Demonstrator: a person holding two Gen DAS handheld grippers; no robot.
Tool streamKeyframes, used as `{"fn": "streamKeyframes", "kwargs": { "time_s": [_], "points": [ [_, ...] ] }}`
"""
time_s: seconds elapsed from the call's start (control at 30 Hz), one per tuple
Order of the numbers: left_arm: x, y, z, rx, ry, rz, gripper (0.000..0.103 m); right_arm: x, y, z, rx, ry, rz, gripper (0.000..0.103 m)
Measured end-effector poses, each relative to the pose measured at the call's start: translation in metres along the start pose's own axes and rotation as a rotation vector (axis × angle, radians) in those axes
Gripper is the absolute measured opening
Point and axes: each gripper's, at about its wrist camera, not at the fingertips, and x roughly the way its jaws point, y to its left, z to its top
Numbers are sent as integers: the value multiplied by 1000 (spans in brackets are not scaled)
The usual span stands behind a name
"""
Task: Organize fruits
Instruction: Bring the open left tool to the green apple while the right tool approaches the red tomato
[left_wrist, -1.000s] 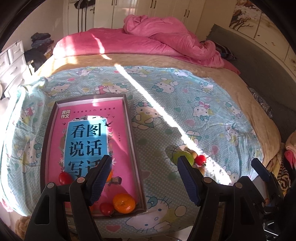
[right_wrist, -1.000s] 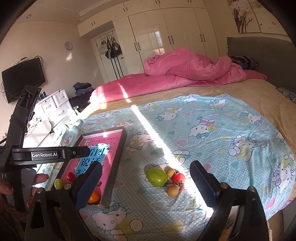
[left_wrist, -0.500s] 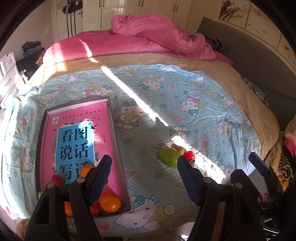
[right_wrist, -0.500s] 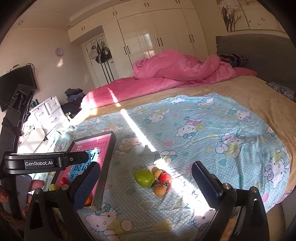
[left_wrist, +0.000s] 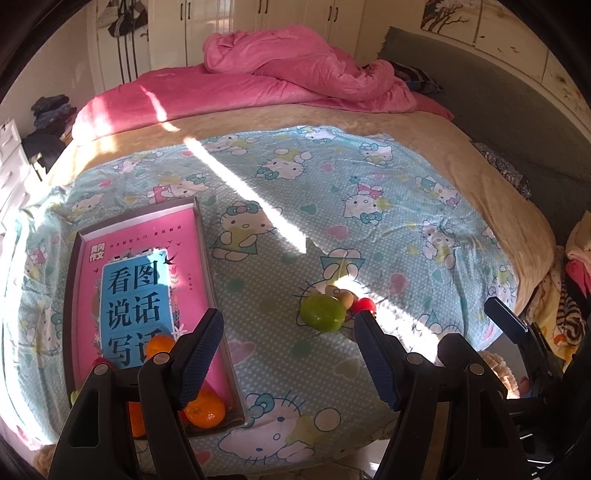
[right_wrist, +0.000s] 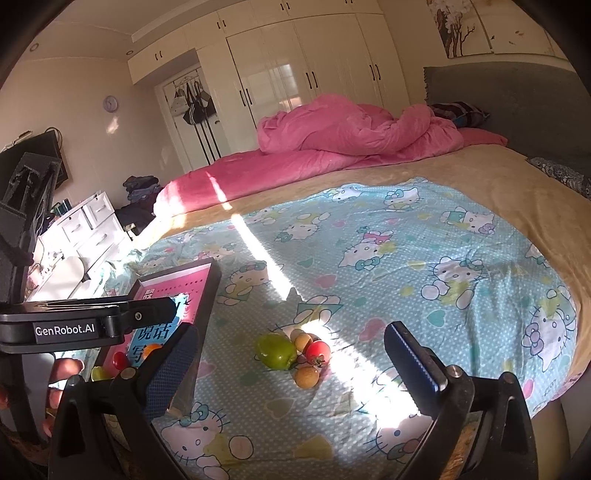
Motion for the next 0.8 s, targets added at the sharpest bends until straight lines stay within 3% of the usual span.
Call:
{"fn": "streamKeyframes", "kwargs": {
  "time_s": [0.8],
  "points": [
    [30, -22, 0, 39, 54, -23, 75, 17, -27, -11, 16, 61, -27, 102]
  ]
}}
